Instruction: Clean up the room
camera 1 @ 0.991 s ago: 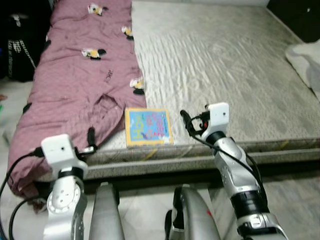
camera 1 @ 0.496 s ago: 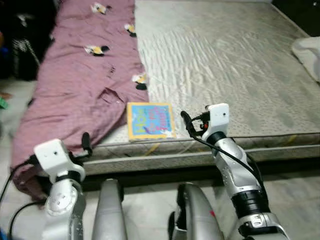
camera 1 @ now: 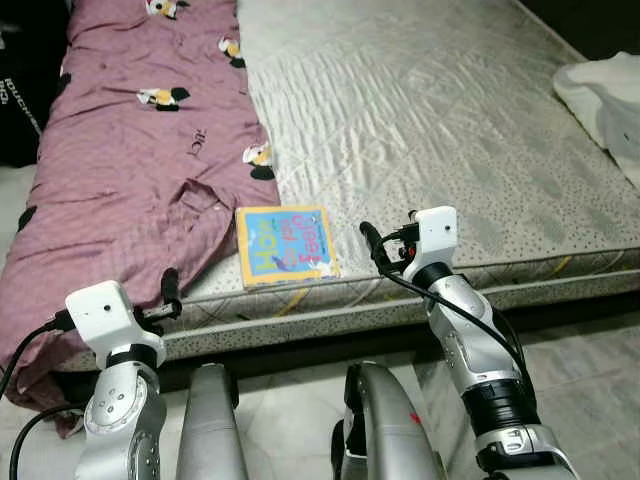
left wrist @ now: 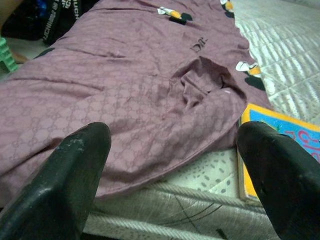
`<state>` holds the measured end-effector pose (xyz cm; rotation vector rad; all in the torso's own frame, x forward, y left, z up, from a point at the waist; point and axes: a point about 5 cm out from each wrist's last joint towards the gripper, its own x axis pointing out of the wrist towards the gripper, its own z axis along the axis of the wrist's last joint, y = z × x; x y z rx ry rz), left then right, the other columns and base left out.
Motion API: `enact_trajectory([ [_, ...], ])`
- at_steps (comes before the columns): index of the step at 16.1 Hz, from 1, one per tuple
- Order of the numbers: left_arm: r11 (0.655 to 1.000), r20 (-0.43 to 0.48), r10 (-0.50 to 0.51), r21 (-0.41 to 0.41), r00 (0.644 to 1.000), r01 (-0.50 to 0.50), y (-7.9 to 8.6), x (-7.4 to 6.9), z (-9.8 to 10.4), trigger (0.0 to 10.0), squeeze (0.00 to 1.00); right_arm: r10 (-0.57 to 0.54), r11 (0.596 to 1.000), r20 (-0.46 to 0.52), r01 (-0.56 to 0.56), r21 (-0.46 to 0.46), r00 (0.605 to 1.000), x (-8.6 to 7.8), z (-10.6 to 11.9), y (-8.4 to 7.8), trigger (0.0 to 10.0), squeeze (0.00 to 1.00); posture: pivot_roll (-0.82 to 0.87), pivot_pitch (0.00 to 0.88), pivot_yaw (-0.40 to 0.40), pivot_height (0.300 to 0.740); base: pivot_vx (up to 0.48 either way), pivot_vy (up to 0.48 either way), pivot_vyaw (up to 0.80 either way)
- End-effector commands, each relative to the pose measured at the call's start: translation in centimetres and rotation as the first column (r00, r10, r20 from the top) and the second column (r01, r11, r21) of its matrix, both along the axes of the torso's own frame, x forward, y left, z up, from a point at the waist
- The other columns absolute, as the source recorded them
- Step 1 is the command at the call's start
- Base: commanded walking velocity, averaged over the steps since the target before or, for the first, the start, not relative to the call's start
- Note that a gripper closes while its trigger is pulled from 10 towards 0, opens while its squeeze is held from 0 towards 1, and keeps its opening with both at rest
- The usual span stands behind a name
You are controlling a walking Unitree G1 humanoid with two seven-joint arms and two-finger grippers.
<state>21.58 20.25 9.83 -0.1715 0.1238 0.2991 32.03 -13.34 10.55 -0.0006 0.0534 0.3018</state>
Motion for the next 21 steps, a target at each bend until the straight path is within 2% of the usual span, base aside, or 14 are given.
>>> enact_trajectory([
  [1,1.0,-0.002,-0.01,0.004,1.0,0.01,-0.1,0.0,0.2,10.0,0.0,0.001,1.0,0.006,-0.001,-0.007,1.0,0.1,0.3,0.0,10.0,0.0,0.02,0.153,-0.077,0.601,0.311,0.0,0.0],
  [8,1.0,-0.006,-0.026,0.003,1.0,0.026,-0.2,0.1,0.2,10.0,0.0,0.0,1.0,0.007,0.0,-0.006,1.0,0.0,0.2,-0.1,10.0,0.0,0.02,0.152,-0.073,0.601,0.339,0.0,0.0],
  [14,0.998,-0.029,-0.064,0.001,0.998,0.064,-0.7,-0.8,0.0,10.0,0.0,-0.015,1.0,-0.003,0.015,-0.013,1.0,-1.3,-0.5,-0.7,10.0,0.0,0.02,0.152,-0.064,0.601,0.343,0.0,0.0],
  [17,0.997,-0.038,-0.074,-0.01,0.997,0.074,-0.9,-0.5,-0.5,10.0,0.0,-0.015,1.0,-0.011,0.015,-0.02,1.0,-1.7,-1.0,-0.7,10.0,0.0,0.01,0.143,-0.057,0.601,0.107,0.0,0.0],
  [18,0.997,-0.055,-0.077,-0.011,0.996,0.077,-1.0,-0.4,-1.1,10.0,0.0,-0.023,0.999,-0.022,0.022,-0.024,0.999,-1.8,-1.5,-0.8,10.0,0.0,0.01,0.151,-0.052,0.601,0.0,0.0,0.0],
  [19,0.994,-0.111,-0.107,-0.028,0.988,0.104,-1.7,-0.2,-2.2,10.0,0.0,-0.045,0.999,-0.035,0.044,-0.03,0.998,-2.0,-1.9,-1.2,10.0,0.0,0.01,0.148,-0.043,0.601,0.0,0.0,0.0],
  [20,0.989,-0.151,-0.146,-0.053,0.978,0.139,-2.3,0.0,-2.9,10.0,0.0,-0.052,0.998,-0.028,0.051,-0.029,0.998,-2.2,-1.5,-1.4,10.0,0.0,0.01,0.146,-0.037,0.601,0.0,0.0,0.0],
  [21,0.986,-0.15,-0.164,-0.058,0.975,0.156,-2.5,0.2,-2.6,10.0,0.0,-0.05,0.998,-0.019,0.049,-0.027,0.999,-2.1,-1.0,-1.4,10.0,0.0,0.0,0.134,-0.032,0.601,0.0,0.0,0.0],
])
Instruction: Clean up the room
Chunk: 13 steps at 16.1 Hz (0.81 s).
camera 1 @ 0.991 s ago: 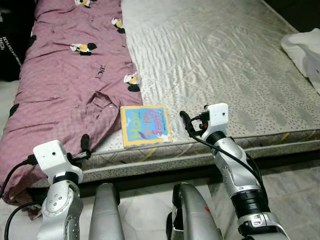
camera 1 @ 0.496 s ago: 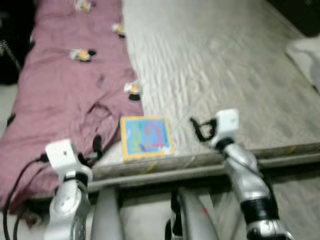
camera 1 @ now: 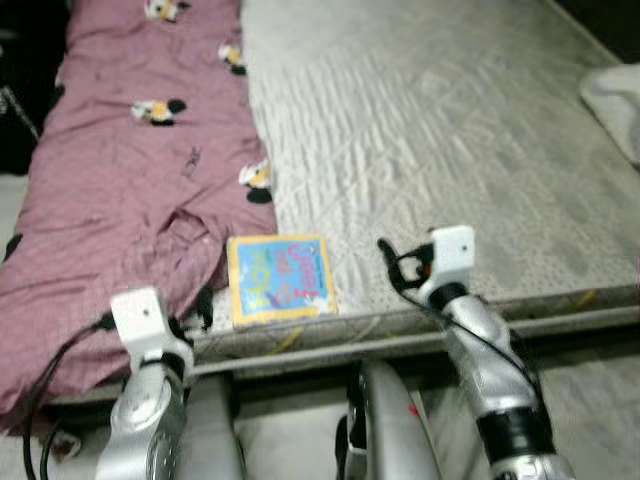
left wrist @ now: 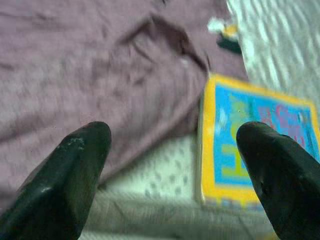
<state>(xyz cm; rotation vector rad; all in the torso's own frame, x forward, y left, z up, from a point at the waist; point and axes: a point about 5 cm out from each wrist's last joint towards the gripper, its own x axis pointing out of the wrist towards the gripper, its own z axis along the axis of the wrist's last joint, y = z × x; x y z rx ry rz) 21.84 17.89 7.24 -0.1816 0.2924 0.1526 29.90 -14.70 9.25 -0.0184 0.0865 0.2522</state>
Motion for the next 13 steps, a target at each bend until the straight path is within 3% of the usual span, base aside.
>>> enact_trajectory([
  [1,0.998,0.016,-0.064,0.028,0.998,0.063,-0.3,0.8,0.6,10.0,0.0,0.005,1.0,0.038,-0.005,0.001,0.999,0.4,1.2,0.1,10.0,0.0,-0.01,0.136,-0.027,0.601,0.0,0.0,0.0],
  [3,0.997,-0.011,-0.06,0.047,0.998,0.061,0.6,2.2,-0.6,10.0,0.0,-0.011,1.0,0.037,0.011,-0.004,0.999,1.3,0.6,0.4,10.0,0.0,-0.05,0.109,-0.032,0.601,0.0,0.0,0.0],
  [4,0.999,-0.008,-0.023,0.045,1.0,0.023,1.1,2.6,-0.5,10.0,0.0,-0.006,1.0,0.056,0.006,0.003,0.998,1.4,1.4,0.7,10.0,0.0,-0.07,0.094,-0.032,0.596,0.0,0.0,0.0],
  [7,0.997,0.011,-0.029,0.066,1.0,0.028,1.3,3.0,0.1,10.0,0.0,0.053,0.998,0.112,-0.05,-0.025,0.992,1.1,2.6,1.3,10.0,0.0,-0.06,0.1,-0.027,0.576,0.0,0.0,0.0],
  [9,0.999,-0.022,0.014,0.036,1.0,-0.014,1.9,2.8,-0.3,10.0,0.0,0.028,1.0,0.104,-0.027,-0.016,0.994,0.7,2.3,0.9,10.0,0.0,-0.06,0.117,-0.007,0.566,0.0,0.0,0.0],
  [13,1.0,-0.012,-0.019,0.009,1.0,0.019,1.5,3.5,-0.6,10.0,0.0,0.022,0.999,0.056,-0.02,-0.04,0.998,-0.1,1.2,-0.1,10.0,0.0,-0.05,0.179,-0.036,0.566,0.0,0.0,0.0],
])
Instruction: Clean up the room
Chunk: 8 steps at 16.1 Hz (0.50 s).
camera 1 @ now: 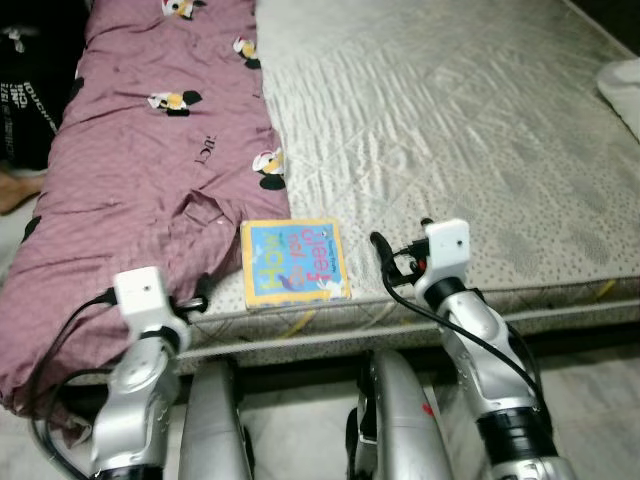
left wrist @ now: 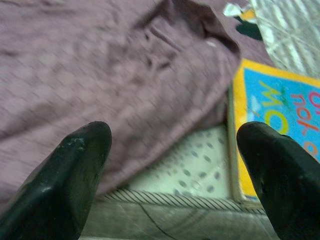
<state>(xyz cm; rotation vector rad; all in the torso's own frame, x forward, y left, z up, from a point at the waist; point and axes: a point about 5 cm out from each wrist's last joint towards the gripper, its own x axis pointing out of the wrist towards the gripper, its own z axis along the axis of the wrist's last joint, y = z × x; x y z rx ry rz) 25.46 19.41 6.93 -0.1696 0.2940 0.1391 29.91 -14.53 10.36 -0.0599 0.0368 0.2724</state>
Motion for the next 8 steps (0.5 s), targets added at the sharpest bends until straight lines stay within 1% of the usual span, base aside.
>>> enact_trajectory([
  [1,0.999,-0.007,-0.039,-0.004,0.999,0.039,-0.5,0.4,-0.4,10.0,0.0,-0.008,1.0,-0.006,0.008,-0.003,1.0,-0.4,0.3,-0.3,10.0,0.0,-0.07,0.199,-0.054,0.566,0.0,0.0,0.0],
  [2,0.998,0.004,-0.068,0.005,0.998,0.068,-0.9,0.9,-0.4,10.0,0.0,0.014,1.0,-0.011,-0.014,-0.007,1.0,-0.7,0.3,0.0,10.0,0.0,-0.08,0.208,-0.059,0.566,0.0,0.0,0.0],
  [4,0.997,0.0,-0.07,-0.031,0.998,0.07,-1.5,1.6,-0.6,10.0,0.0,0.034,0.999,-0.01,-0.034,-0.016,0.999,-1.3,0.3,0.2,10.0,0.0,-0.1,0.223,-0.062,0.566,0.0,0.0,0.0],
  [5,0.995,0.008,-0.087,-0.052,0.996,0.088,-2.2,2.5,-0.6,10.0,0.0,0.024,1.0,-0.013,-0.024,-0.019,1.0,-1.5,0.4,-0.2,10.0,0.0,-0.12,0.233,-0.059,0.566,0.0,0.0,0.0],
  [8,0.993,0.005,-0.093,-0.07,0.996,0.093,-2.7,3.9,-0.8,10.0,0.0,0.0,1.0,-0.013,0.0,-0.023,1.0,-1.6,0.6,-0.7,10.0,0.0,-0.14,0.244,-0.045,0.566,0.0,0.0,0.0],
])
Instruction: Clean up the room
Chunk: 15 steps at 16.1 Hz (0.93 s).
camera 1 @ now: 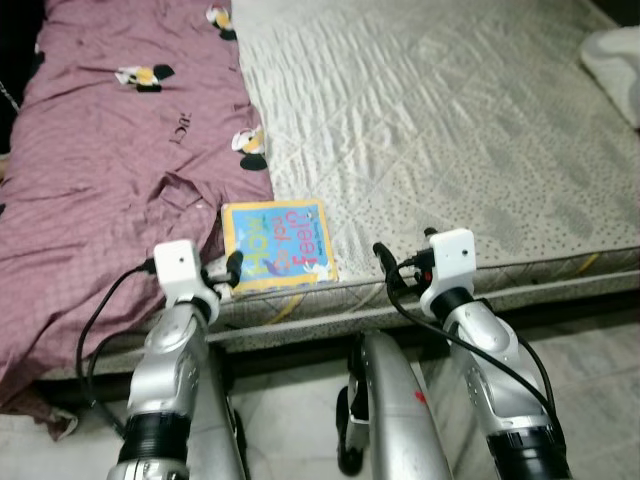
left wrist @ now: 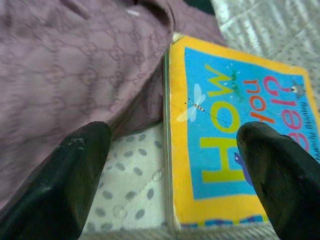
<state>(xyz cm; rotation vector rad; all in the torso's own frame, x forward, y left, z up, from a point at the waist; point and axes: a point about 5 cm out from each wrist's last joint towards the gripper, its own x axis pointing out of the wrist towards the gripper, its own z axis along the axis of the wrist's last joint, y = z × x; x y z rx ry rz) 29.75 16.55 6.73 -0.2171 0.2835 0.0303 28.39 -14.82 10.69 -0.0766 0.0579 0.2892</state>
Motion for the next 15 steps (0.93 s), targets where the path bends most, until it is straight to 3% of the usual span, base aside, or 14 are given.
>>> enact_trajectory([
  [1,1.0,-0.026,-0.002,-0.011,1.0,0.002,-0.2,-0.1,-0.9,10.0,0.0,-0.02,1.0,0.005,0.02,-0.003,1.0,-0.3,0.4,-0.5,10.0,0.0,-0.15,0.247,-0.043,0.566,0.0,0.0,0.0],
  [4,1.0,-0.029,-0.019,-0.013,0.999,0.019,-0.9,0.3,-1.2,10.0,0.0,-0.019,1.0,-0.004,0.019,-0.014,1.0,-0.6,0.4,-0.7,10.0,0.0,-0.15,0.248,-0.049,0.541,0.0,0.0,0.0],
  [9,1.0,-0.033,-0.019,-0.02,0.999,0.018,-1.0,0.7,-1.6,10.0,0.0,-0.013,1.0,-0.003,0.013,-0.017,1.0,-0.4,0.6,-0.5,10.0,0.0,-0.15,0.247,-0.05,0.541,0.0,0.0,0.0],
  [15,0.995,-0.087,0.014,-0.093,0.996,-0.022,-0.5,0.8,-3.2,10.0,0.0,-0.021,1.0,-0.004,0.021,-0.022,1.0,-0.5,0.8,-0.9,10.0,0.0,-0.17,0.246,-0.05,0.541,0.0,0.0,0.0],
])
